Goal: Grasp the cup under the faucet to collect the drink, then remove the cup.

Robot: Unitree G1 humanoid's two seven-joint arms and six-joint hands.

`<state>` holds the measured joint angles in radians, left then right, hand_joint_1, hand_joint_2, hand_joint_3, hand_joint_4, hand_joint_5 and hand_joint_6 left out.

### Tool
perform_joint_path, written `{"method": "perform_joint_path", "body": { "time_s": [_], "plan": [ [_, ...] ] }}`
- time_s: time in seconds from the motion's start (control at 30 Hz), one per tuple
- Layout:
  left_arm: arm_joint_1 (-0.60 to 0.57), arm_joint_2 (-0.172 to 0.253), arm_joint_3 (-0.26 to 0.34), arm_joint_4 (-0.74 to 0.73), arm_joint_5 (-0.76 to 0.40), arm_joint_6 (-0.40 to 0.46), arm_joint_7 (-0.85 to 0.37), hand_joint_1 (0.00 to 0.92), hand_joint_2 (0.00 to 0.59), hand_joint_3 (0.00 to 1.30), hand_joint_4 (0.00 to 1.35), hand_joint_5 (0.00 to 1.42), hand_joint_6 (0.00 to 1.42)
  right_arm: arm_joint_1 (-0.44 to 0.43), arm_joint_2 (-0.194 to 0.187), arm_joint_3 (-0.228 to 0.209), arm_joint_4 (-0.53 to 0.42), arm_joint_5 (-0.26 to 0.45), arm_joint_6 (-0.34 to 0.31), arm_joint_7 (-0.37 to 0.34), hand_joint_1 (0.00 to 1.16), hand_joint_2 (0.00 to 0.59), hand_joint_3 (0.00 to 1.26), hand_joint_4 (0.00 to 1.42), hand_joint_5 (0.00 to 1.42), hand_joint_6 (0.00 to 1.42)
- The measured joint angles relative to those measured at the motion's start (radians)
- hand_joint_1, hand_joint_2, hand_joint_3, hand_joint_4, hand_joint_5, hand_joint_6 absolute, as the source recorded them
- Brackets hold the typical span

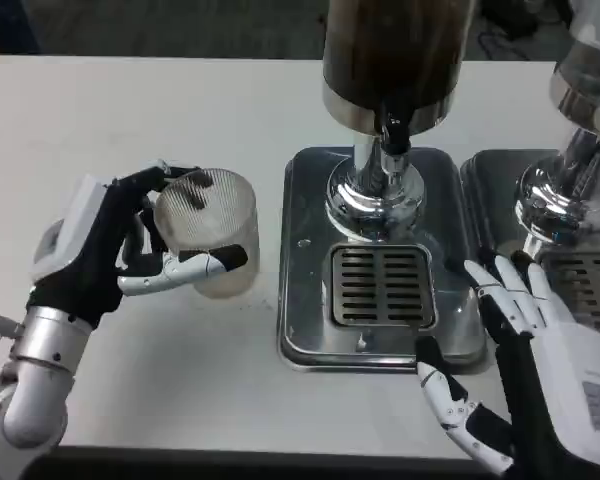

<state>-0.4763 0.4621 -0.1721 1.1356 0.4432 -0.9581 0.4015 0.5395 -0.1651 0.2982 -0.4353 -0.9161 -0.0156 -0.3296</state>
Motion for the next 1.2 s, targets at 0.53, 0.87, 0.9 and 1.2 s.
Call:
{"method": "perform_joint_path", "body": {
  "time_s": [0.53, 0.87, 0.9, 1.2],
  "plan": [
    [-0.051, -0.054, -0.058, -0.015, 0.054, 0.034, -0.046, 0.665, 0.000, 0.80, 0.89, 1.08, 1.36, 0.002, 0.029, 0.014, 0.000, 0.000, -0.001, -0.023, 0.38, 0.446, 0.20, 0.08, 0.01, 0.08],
    [-0.121, -0.110, -0.115, 0.031, 0.098, 0.096, -0.050, 0.667, 0.000, 0.80, 0.89, 1.08, 1.34, 0.017, 0.045, 0.027, -0.005, -0.005, -0.001, -0.057, 0.37, 0.446, 0.20, 0.09, 0.01, 0.08],
    [-0.129, -0.117, -0.120, 0.038, 0.106, 0.104, -0.050, 0.667, 0.000, 0.80, 0.89, 1.08, 1.34, 0.019, 0.047, 0.028, -0.005, -0.009, -0.001, -0.058, 0.37, 0.446, 0.20, 0.09, 0.02, 0.09],
    [-0.174, -0.161, -0.156, 0.075, 0.119, 0.146, -0.058, 0.667, 0.000, 0.80, 0.89, 1.08, 1.34, 0.042, 0.077, 0.042, -0.013, -0.031, 0.000, -0.082, 0.37, 0.446, 0.20, 0.09, 0.03, 0.09]
  ]
}}
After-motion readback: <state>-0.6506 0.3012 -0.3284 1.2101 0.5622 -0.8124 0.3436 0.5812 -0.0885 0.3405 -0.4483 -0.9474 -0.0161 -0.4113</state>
